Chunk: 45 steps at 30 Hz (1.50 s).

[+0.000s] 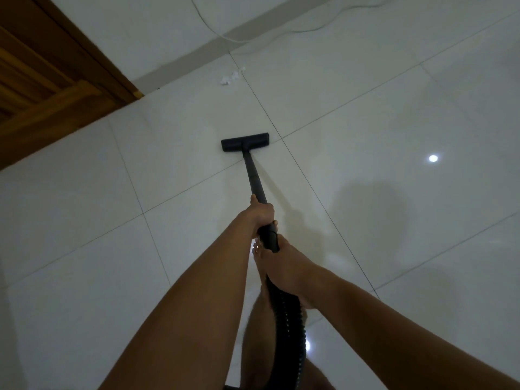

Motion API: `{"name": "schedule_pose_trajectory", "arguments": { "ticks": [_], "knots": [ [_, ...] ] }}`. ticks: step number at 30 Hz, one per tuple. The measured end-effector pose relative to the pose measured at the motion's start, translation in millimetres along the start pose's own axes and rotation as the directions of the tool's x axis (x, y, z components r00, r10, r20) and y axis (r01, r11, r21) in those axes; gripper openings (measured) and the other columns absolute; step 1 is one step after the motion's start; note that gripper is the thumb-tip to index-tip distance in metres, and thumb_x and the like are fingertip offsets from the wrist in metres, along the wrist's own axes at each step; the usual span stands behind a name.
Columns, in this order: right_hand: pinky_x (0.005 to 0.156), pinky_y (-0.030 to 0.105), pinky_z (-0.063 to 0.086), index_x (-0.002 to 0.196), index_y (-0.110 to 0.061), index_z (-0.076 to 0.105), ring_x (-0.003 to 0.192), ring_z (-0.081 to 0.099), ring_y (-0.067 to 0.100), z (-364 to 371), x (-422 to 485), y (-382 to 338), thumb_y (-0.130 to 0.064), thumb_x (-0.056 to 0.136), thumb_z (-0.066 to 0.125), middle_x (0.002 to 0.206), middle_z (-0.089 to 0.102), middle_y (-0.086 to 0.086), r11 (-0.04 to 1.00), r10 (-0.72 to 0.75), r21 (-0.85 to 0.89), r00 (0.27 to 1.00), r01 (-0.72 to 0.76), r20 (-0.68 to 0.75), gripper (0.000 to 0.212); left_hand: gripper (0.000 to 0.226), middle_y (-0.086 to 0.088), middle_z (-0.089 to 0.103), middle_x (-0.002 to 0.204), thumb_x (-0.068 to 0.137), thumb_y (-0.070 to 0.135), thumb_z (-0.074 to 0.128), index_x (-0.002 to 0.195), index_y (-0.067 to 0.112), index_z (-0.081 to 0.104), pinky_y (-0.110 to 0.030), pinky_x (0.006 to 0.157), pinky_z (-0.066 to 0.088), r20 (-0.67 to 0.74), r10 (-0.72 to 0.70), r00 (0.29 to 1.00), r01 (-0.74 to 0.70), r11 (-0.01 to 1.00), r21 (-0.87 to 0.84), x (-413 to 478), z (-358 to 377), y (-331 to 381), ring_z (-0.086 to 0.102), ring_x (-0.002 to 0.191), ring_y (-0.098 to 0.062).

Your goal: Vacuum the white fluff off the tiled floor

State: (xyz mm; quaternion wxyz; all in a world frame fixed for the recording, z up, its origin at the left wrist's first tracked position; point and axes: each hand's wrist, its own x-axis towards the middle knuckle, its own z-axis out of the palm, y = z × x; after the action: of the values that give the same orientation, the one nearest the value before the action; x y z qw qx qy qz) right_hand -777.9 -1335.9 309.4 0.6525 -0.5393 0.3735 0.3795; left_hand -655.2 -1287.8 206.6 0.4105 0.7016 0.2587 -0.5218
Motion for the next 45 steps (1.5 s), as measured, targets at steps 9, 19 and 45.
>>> {"name": "schedule_pose_trajectory", "arguments": {
  "ticks": [9,19,45],
  "knots": [
    [0.038,0.018,0.047,0.152,-0.033,0.029,0.044,0.060,0.009,-2.3,31.5,-35.2,-0.021,0.104,0.042,0.087,0.065,0.013,0.996,-0.037,-0.081,0.999,0.034,-0.038,0.050,0.075,-0.011,0.056,0.086,0.107,0.018,0.034,0.158,0.043,-0.015,-0.032,0.069,0.054,-0.007,0.027,1.000,-0.027,0.999,-0.034,30.1,-21.0,33.1,0.054,0.068,-0.016],
    [0.037,0.015,0.045,0.153,-0.029,0.029,0.065,0.059,0.017,4.2,76.5,-93.7,-0.024,0.106,0.045,0.128,0.055,0.019,0.996,-0.044,-0.083,0.994,0.036,-0.099,0.050,0.074,-0.010,0.058,0.091,0.106,0.019,0.034,0.157,0.046,-0.012,-0.031,0.069,0.057,-0.022,0.022,0.999,-0.023,1.000,-0.007,76.7,-55.8,86.8,0.055,0.066,-0.015],
    [0.042,0.021,0.050,0.154,-0.048,0.016,0.050,0.061,0.014,1.8,193.1,-239.3,-0.033,0.106,0.041,0.080,0.062,0.012,0.997,-0.026,-0.080,0.990,0.015,-0.137,0.056,0.072,-0.020,0.063,0.110,0.107,0.023,0.034,0.158,0.044,-0.012,-0.049,0.097,0.056,-0.045,0.091,0.995,-0.085,0.990,0.115,167.3,-130.6,241.8,0.059,0.086,-0.023]
  ]
}}
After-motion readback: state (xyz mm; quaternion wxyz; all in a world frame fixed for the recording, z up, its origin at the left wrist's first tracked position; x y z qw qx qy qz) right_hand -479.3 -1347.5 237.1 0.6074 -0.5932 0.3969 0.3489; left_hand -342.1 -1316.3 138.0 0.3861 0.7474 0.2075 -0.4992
